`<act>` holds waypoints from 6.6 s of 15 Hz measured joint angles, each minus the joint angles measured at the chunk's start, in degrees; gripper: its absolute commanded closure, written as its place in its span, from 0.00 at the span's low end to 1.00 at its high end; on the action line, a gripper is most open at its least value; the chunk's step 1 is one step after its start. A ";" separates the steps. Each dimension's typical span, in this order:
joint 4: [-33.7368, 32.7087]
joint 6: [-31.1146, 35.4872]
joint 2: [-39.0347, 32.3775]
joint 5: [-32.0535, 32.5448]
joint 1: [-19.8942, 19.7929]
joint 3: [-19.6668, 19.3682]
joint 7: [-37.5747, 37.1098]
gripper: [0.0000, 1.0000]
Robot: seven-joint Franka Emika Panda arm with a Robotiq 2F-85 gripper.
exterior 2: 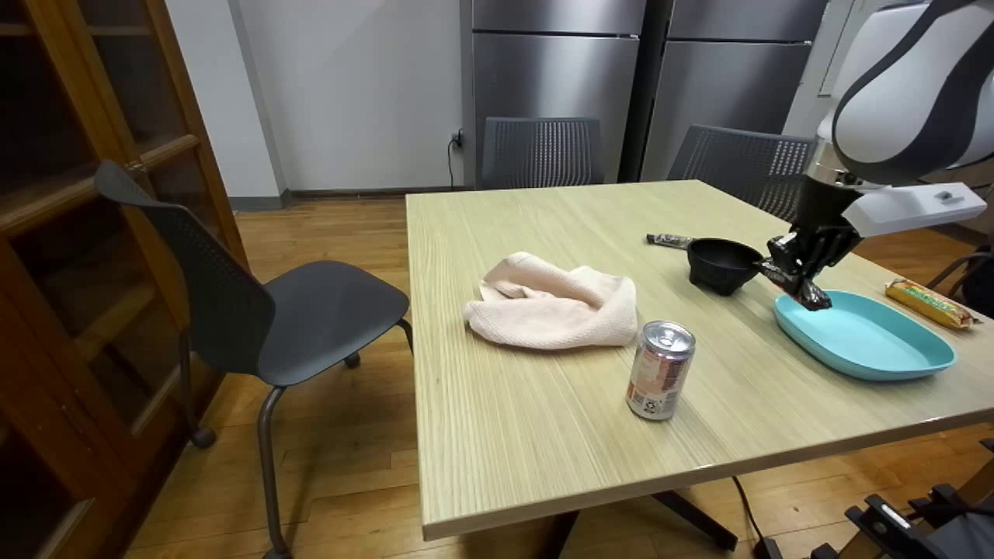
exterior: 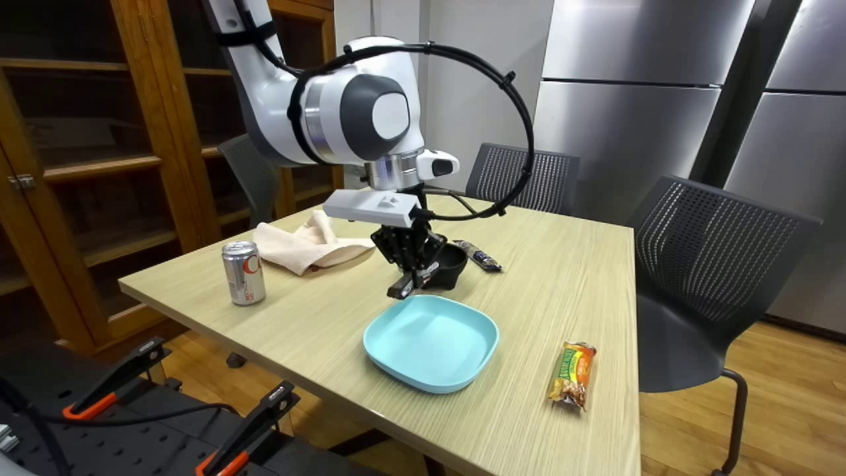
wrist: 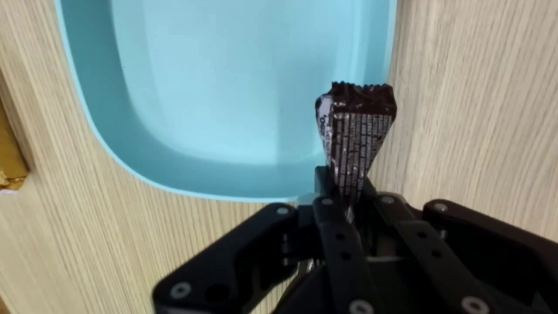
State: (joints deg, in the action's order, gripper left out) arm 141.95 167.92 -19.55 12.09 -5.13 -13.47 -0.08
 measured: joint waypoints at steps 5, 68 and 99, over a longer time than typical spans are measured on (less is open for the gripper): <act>4.74 2.10 1.52 0.00 -0.37 -1.01 1.62 0.97; -6.49 -3.46 -0.80 -21.33 -30.38 12.97 42.10 0.00; -27.43 -12.32 -19.29 -18.49 -34.70 7.14 40.49 0.00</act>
State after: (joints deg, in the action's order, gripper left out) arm 114.52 155.61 -38.84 -6.40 -39.83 -6.33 40.40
